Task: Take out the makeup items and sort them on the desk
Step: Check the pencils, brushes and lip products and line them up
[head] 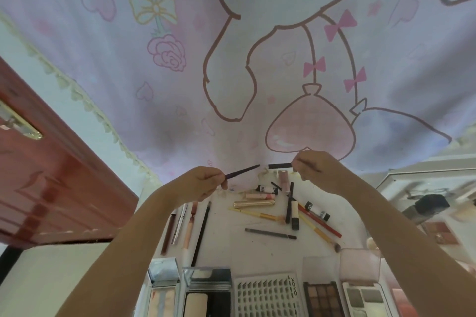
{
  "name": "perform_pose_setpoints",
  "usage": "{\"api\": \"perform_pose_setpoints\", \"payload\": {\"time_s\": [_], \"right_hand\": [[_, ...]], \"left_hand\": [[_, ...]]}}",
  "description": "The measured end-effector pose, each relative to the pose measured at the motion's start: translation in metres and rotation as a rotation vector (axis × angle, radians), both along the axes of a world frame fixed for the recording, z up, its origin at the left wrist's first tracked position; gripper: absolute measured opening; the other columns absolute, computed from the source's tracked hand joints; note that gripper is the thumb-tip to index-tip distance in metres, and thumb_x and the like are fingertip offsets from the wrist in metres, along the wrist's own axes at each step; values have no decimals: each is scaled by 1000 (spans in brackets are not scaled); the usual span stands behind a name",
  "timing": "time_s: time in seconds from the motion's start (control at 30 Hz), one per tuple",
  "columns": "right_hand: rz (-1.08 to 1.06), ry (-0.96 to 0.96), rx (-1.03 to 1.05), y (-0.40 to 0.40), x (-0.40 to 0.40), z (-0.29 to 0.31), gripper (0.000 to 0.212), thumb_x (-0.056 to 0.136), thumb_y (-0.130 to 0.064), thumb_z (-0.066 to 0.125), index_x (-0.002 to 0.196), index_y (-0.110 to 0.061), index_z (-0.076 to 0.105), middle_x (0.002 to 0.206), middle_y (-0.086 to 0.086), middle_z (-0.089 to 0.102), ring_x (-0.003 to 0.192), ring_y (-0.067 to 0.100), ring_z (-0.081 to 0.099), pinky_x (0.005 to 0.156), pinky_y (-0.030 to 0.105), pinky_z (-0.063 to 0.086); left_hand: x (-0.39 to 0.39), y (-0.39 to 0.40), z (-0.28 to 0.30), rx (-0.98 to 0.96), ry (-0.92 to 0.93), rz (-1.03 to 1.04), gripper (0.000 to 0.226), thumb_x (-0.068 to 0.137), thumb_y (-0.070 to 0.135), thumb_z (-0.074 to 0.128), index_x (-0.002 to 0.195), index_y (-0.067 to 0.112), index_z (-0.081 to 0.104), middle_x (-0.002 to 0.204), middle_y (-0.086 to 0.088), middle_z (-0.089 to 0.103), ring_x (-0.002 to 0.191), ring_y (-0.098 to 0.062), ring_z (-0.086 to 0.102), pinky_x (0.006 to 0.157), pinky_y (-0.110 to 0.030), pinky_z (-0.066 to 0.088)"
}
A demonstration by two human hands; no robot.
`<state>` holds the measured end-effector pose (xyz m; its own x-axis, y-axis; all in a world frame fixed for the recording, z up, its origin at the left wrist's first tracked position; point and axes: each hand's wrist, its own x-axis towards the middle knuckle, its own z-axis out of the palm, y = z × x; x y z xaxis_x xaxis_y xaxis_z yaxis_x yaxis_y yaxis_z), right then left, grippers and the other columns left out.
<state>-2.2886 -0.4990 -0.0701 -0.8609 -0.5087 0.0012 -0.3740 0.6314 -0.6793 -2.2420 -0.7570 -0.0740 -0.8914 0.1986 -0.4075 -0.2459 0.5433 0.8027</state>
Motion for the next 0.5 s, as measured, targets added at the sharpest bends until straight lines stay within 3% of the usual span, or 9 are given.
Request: {"api": "perform_pose_setpoints", "payload": {"time_s": [0.2,0.37,0.5], "right_hand": [[11,-16,99,-12,-2,-10,28,95,-20,40,69,-21,48,62,-10,45,59,2,43,58,8,37],[67,-53,126,-22,-3,-14,25,96,-20,40,85,-6,58,74,-1,51,69,12,48,61,11,37],[107,-74,126,-33,-7,-21,13,94,-19,46,83,-16,53,70,-7,50,64,5,47,59,9,37]], "left_hand": [[1,4,-6,-7,-29,-37,35,99,11,34,71,15,55,36,13,31,35,-1,23,40,-11,22],[1,7,-9,-65,-24,-52,34,98,14,37,70,19,55,42,11,31,37,-2,24,42,-12,23],[0,8,-16,-201,22,-90,28,98,19,37,76,22,54,55,7,35,48,-6,31,47,-11,28]]}}
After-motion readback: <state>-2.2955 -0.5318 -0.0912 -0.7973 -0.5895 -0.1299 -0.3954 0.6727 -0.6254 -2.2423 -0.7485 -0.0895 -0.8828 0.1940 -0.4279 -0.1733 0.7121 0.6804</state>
